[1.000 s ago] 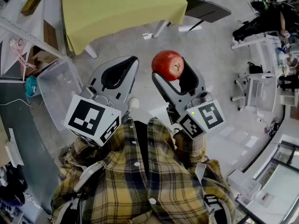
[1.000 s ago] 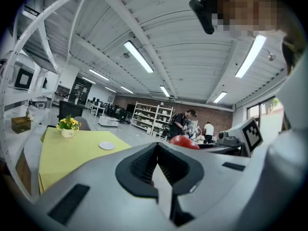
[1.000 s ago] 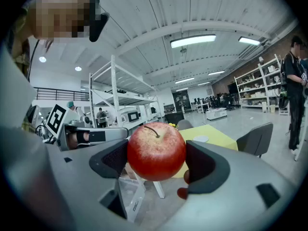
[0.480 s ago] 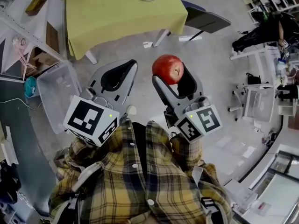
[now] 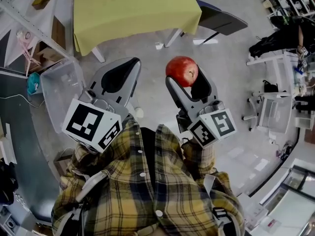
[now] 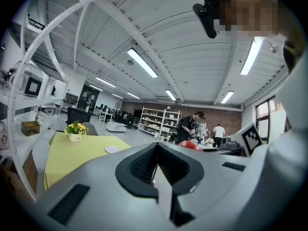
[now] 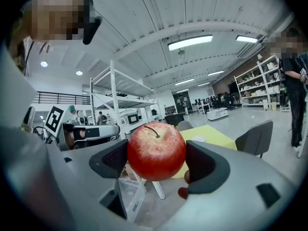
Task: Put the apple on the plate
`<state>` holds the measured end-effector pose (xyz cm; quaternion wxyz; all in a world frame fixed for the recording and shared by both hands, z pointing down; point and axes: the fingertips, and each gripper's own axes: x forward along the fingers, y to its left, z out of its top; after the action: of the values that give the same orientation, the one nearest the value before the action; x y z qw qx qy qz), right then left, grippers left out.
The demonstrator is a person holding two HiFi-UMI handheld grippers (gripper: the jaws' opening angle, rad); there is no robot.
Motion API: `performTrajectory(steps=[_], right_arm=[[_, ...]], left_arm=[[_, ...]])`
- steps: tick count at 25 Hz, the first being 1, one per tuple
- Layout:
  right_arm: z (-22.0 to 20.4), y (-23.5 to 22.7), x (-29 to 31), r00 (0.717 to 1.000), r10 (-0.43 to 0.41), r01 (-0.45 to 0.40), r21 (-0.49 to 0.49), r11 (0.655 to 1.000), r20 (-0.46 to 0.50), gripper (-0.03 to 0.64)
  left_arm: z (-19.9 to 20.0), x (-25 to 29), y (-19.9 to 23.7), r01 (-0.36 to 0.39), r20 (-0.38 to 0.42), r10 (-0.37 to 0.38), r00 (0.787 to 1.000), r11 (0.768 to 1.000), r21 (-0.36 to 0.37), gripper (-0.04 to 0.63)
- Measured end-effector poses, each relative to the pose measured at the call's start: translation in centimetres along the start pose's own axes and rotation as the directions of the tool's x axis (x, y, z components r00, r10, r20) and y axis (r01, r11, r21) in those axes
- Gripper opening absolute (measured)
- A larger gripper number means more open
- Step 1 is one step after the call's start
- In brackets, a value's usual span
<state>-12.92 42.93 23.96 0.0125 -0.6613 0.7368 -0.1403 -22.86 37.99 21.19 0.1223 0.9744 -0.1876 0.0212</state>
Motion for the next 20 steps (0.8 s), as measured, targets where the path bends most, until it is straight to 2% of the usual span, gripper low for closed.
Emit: performTrajectory(steps=[10, 20], right_arm=[[-2.0, -1.5, 2.4, 0.998, -0.012, 0.014, 0.036, 0.999, -0.064, 0.371], [0.6, -5.6, 9.4, 0.996, -0.051, 0.054, 0.027, 0.998, -0.079, 0.371]], left_arm=[[-1.9, 1.5, 3.5, -0.023, -0.040, 0.020, 0.999, 0.997, -0.068, 0.008], [0.6, 7.6, 10.1, -0.003, -0.035, 0.001, 0.999, 0.998, -0.070, 0.008]])
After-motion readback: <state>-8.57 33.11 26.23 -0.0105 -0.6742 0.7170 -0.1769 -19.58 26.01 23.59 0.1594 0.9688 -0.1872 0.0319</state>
